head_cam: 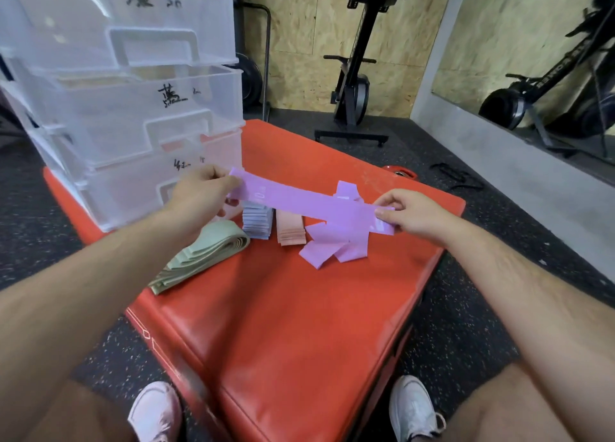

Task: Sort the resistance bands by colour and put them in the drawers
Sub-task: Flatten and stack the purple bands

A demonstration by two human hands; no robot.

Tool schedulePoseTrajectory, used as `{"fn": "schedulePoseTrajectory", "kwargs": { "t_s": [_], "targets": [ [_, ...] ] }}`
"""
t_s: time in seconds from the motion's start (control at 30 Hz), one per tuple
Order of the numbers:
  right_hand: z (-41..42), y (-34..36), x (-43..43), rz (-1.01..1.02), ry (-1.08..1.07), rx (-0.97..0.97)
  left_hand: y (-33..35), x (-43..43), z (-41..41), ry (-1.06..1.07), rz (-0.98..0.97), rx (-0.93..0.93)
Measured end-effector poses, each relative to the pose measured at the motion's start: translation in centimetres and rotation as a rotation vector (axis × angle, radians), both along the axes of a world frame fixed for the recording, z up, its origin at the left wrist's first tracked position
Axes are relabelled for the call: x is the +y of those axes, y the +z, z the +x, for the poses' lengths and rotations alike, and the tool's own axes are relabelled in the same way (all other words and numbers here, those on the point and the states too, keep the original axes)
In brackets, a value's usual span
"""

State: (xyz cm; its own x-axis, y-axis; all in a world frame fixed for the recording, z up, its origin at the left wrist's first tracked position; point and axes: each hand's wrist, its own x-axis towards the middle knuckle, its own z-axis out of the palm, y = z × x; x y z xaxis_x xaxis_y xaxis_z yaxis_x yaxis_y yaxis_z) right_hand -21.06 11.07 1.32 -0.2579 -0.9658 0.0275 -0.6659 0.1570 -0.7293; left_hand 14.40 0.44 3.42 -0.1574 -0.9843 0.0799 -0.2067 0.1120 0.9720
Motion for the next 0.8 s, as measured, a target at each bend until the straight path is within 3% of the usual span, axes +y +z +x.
{"fn": "schedulePoseTrajectory", "kwargs": {
  "t_s": [0.1, 0.27, 0.4, 0.63, 0.8],
  "targets": [
    [-0.4, -0.5, 1.6, 0.060, 0.015, -0.019, -1.8, 1.1, 1.3, -0.069, 0.079, -0.154],
    [1.1, -3.2, 4.1, 0.235, 0.032, 0.119, -4.9, 3.7, 2.2, -0.111, 0.162, -0.306],
    [2.4, -5.5, 5.7, 0.240, 0.047, 0.310, -7.9, 4.9, 2.7, -0.143, 0.125, -0.475],
    [2.6, -5.6, 6.8, 0.234, 0.053, 0.242, -9.4, 5.8, 2.8, -0.092, -0.052, -0.674],
    [3.2, -5.6, 7.1, 0.227, 0.107, 0.364, -9.0, 6.2, 2.4, -0.134, -0.148, -0.712]
  ]
}}
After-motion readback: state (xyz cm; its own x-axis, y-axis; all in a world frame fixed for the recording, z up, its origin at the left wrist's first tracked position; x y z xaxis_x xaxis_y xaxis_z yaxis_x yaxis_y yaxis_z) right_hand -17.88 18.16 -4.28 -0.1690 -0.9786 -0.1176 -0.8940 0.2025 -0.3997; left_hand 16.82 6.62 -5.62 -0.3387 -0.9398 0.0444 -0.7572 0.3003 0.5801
